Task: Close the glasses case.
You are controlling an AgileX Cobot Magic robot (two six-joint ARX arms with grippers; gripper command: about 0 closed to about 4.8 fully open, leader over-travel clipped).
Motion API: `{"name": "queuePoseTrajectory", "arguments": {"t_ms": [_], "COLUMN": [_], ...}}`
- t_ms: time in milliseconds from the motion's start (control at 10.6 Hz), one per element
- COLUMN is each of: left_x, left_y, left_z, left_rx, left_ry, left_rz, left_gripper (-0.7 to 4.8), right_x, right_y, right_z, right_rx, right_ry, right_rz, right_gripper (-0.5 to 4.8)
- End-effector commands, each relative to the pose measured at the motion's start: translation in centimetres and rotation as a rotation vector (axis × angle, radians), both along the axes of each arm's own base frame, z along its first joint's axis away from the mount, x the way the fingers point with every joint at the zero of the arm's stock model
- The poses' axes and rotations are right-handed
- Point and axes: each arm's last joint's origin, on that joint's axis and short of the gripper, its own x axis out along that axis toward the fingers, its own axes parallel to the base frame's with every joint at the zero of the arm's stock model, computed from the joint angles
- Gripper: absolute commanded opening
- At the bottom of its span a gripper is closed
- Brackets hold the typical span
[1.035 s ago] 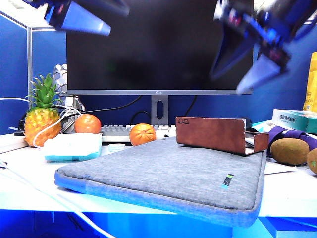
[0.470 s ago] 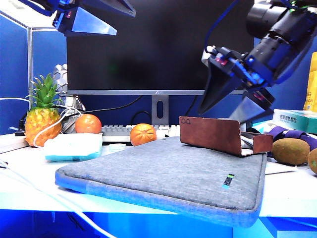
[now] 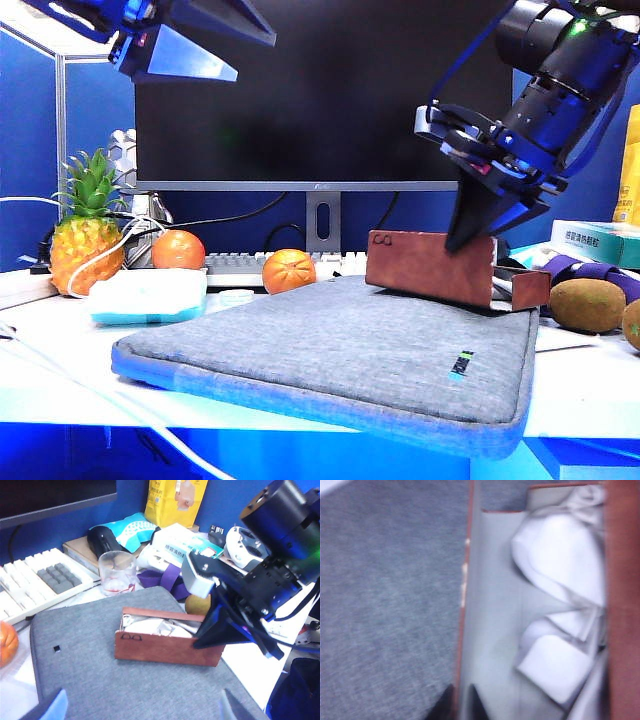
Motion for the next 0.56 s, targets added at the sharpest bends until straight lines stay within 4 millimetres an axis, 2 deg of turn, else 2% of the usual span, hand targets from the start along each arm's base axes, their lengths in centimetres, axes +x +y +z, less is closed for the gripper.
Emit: {"name": "queuePoseTrajectory", "arguments": {"t_ms": [94,564], "left_x": [0.1,0.0], "left_y": [0.0,0.0], "left_z": [0.2,0.0], "left_rx": [-0.007,0.003], "left_ry": [-0.008,0.014], "left_rz": [0.000,0.000], "left_gripper": [4.04,4.04], "right_x": [0.3,1.3], "right_y": [0.1,-1.0], "right_z": [0.4,1.1], "right_rx": [0.006,-0.091], "right_ry": [-0.049,-0.138], "right_rz": [-0.002,-0.127], "right_gripper": [-0.07,-0.06]}}
